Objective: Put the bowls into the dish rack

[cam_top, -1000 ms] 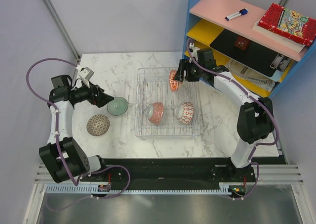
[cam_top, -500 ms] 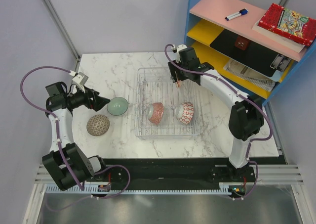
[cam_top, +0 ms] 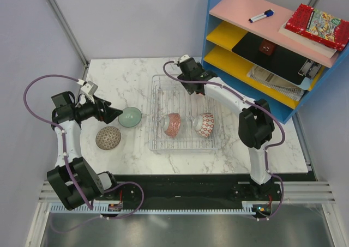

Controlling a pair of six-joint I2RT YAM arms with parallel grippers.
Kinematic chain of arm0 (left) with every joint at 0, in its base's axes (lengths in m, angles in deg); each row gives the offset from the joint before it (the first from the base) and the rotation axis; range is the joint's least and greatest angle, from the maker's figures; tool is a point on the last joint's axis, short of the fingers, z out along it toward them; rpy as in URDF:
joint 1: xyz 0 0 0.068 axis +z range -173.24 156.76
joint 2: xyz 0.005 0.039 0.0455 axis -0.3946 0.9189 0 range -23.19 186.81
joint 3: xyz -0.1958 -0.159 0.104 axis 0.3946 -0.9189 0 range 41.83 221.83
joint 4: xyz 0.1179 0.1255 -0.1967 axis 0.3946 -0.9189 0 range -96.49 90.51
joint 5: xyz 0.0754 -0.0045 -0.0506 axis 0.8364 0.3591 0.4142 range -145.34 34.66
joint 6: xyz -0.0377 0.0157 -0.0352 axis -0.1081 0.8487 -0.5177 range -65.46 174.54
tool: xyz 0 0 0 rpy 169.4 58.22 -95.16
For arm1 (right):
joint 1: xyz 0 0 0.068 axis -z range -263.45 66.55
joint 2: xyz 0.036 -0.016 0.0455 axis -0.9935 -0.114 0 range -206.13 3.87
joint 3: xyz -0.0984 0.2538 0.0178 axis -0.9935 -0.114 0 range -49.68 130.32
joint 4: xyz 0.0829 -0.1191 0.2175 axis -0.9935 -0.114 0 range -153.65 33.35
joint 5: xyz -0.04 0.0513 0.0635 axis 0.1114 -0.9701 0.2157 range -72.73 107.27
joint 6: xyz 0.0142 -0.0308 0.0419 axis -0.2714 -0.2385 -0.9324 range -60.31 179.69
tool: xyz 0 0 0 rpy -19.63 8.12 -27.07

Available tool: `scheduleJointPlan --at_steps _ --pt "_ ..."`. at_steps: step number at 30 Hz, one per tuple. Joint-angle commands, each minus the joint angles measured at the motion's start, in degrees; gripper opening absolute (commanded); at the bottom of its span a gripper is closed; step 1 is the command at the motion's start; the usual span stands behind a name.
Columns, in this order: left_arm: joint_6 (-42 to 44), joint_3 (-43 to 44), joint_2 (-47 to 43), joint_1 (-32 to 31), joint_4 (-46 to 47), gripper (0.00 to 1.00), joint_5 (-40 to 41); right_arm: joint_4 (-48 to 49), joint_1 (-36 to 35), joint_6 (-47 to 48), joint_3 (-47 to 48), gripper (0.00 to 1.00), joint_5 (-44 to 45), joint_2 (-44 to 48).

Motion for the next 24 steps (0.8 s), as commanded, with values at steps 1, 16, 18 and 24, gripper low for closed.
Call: scheduleJointPlan --at_steps 1,16,18,24 --pt "-1.17 -0.37 -0.41 0.39 1.57 1.0 -3.0 -0.91 -0.78 4.84 4.73 0.0 7.93 -0.67" --pt "-1.09 -0.55 -0.41 0.48 1.57 1.0 -3.53 -5.83 -3.07 10.21 6.49 0.0 10.48 -6.65" --pt "-1.09 -0.72 -0.41 0.48 1.66 1.0 -3.53 -5.83 -3.16 10.21 6.49 0.0 10.48 -7.18" --pt "-1.0 -0.72 -0.5 0.39 1.57 1.0 -3.79 -5.48 -3.6 11.17 7.55 0.0 11.71 -10.69"
